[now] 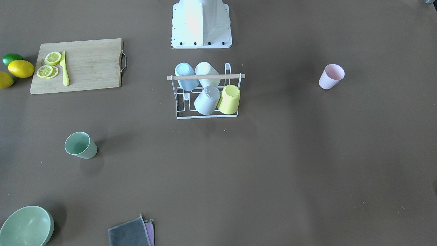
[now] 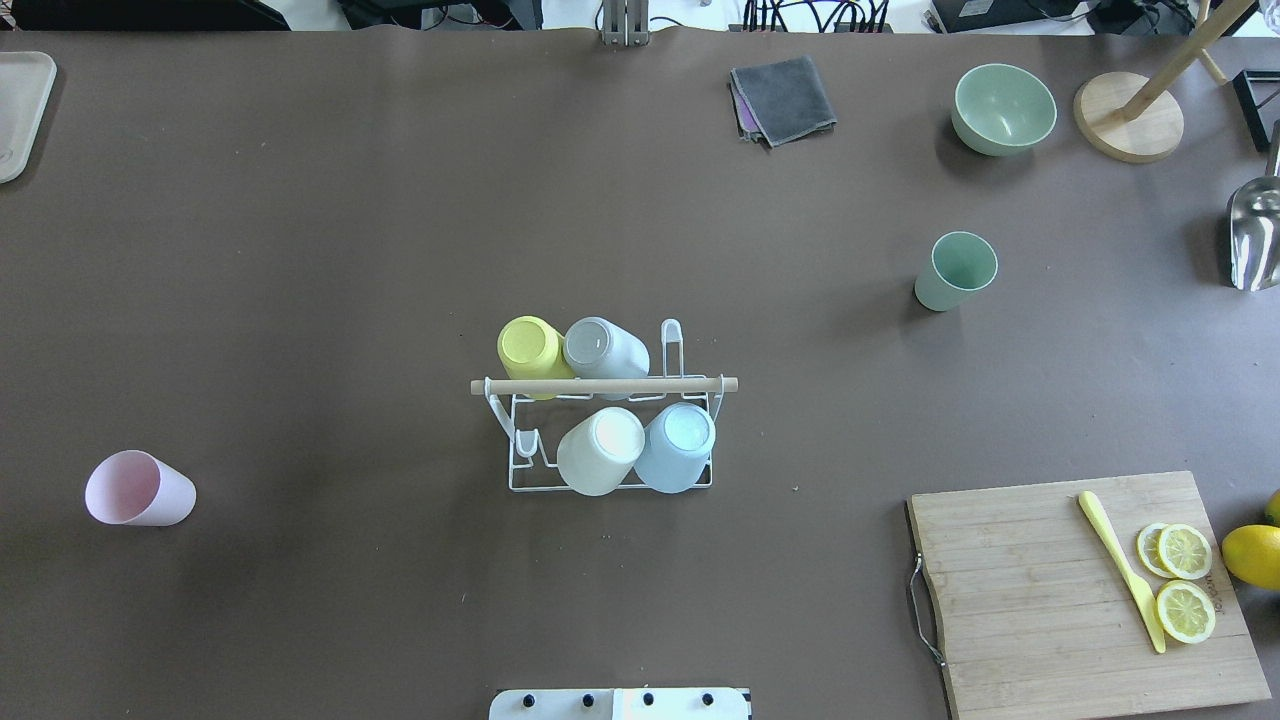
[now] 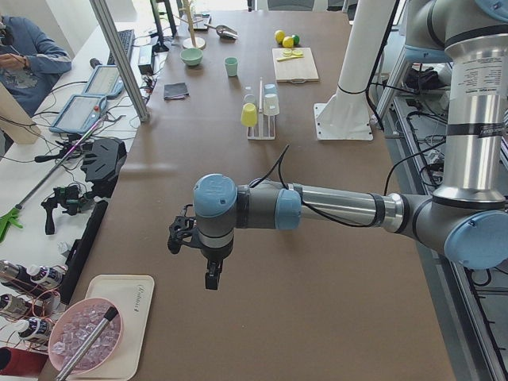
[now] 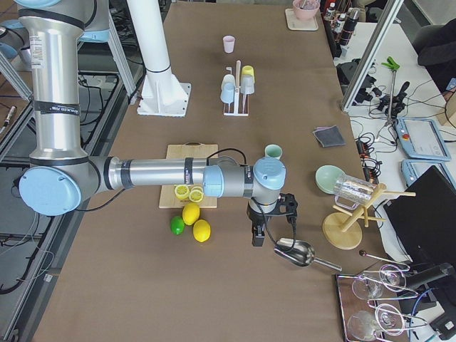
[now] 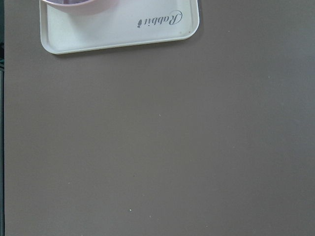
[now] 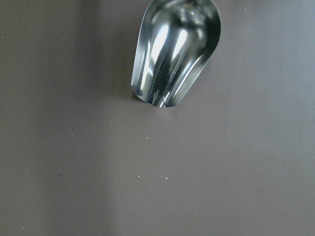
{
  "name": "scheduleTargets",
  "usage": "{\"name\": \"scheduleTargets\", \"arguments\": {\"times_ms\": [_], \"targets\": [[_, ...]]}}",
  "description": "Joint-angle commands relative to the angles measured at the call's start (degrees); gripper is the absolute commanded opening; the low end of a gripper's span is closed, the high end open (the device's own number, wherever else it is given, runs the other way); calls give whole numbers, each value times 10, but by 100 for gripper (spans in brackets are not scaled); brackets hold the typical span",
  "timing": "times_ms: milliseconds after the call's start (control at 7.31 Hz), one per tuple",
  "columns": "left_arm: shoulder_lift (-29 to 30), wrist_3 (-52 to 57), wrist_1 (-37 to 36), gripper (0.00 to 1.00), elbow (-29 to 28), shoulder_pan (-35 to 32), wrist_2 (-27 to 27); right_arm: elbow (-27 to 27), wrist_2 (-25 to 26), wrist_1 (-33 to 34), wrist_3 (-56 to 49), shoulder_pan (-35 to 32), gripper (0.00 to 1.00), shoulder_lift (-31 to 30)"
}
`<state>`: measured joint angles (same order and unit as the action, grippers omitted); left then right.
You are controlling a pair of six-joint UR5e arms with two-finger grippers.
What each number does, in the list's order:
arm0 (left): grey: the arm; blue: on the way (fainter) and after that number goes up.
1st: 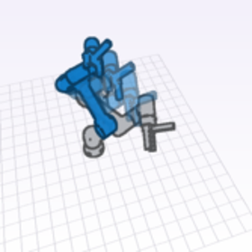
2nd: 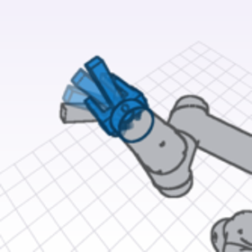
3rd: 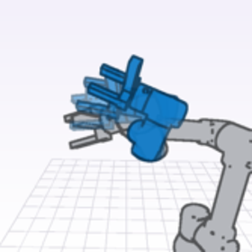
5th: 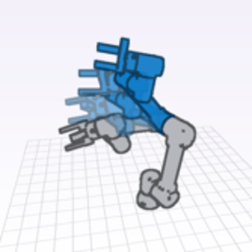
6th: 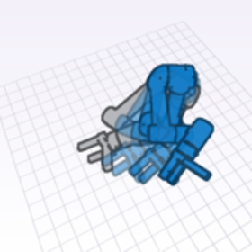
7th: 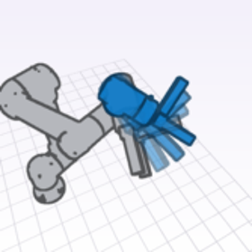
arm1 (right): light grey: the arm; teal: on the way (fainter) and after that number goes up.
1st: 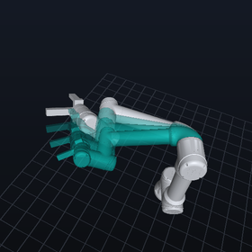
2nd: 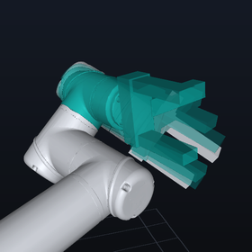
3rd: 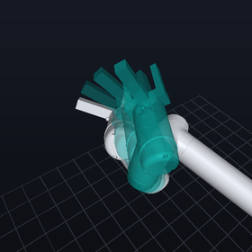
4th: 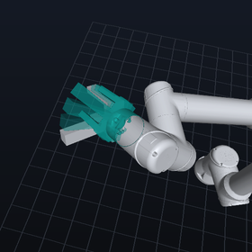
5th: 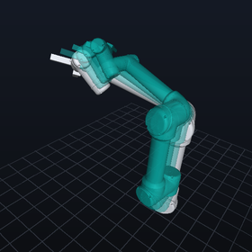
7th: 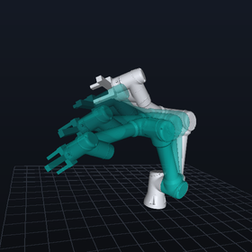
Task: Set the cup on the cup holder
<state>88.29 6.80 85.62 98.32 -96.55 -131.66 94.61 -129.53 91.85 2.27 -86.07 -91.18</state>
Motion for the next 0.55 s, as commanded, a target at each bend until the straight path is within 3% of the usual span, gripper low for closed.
{"name": "scheduleTargets", "arguments": {"times_ms": [0,411], "targets": [[-1,1,2,98,0,0,0,-10,-1,-17,1,0,100,0],[-2,1,2,98,-1,0,0,-16,-2,-31,4,0,100,0]]}}
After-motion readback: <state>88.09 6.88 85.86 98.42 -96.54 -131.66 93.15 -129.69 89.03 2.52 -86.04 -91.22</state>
